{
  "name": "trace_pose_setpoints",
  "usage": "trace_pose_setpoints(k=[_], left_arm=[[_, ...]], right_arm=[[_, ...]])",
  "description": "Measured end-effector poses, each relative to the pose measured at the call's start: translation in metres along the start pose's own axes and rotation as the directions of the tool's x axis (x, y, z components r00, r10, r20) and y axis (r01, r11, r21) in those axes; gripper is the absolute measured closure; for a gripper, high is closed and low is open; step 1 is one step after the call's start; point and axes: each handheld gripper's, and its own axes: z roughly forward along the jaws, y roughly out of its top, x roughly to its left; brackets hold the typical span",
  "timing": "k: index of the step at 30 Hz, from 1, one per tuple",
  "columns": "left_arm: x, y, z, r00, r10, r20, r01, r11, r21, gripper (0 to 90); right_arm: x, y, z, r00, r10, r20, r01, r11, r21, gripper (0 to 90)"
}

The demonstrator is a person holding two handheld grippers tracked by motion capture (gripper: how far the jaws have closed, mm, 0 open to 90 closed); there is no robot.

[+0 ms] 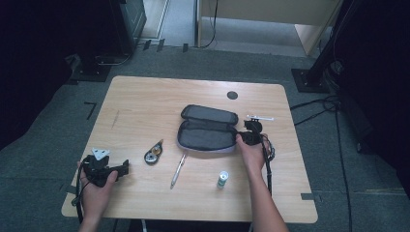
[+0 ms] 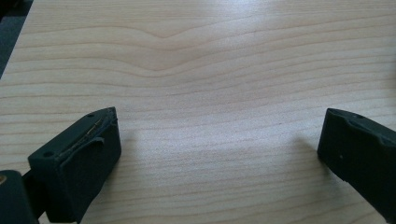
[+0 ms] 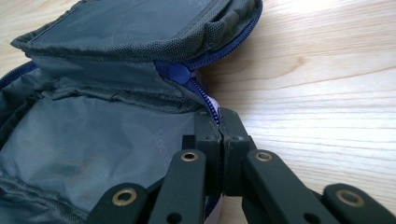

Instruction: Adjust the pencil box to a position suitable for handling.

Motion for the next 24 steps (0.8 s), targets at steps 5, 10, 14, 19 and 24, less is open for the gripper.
trace_pose_setpoints(k=[5,10,14,19,24], left_arm=[[0.0,0.0,0.0,1.0,0.0,0.001,0.0,1.0,0.0,0.0],[0.0,0.0,0.0,1.0,0.0,0.001,0.0,1.0,0.0,0.0],[0.0,0.0,0.0,1.0,0.0,0.0,0.0,1.0,0.0,0.0],[0.0,0.0,0.0,1.0,0.0,0.0,0.0,1.0,-0.001,0.0],[0.0,0.0,0.0,1.0,-0.002,0.001,0.002,1.0,-0.002,0.0]], right_arm=[[0.006,-0.002,0.001,0.9986,-0.022,-0.048,0.022,1.0,-0.013,70.0],[0.014,-0.002,-0.016,0.9938,-0.099,-0.049,0.096,0.993,-0.072,48.6],[0.019,-0.004,-0.029,0.9838,-0.174,-0.042,0.169,0.979,-0.112,34.7],[0.02,-0.01,-0.045,0.9658,-0.257,-0.031,0.25,0.957,-0.149,30.6],[0.018,-0.018,-0.065,0.9591,-0.279,-0.05,0.266,0.948,-0.173,31.3]])
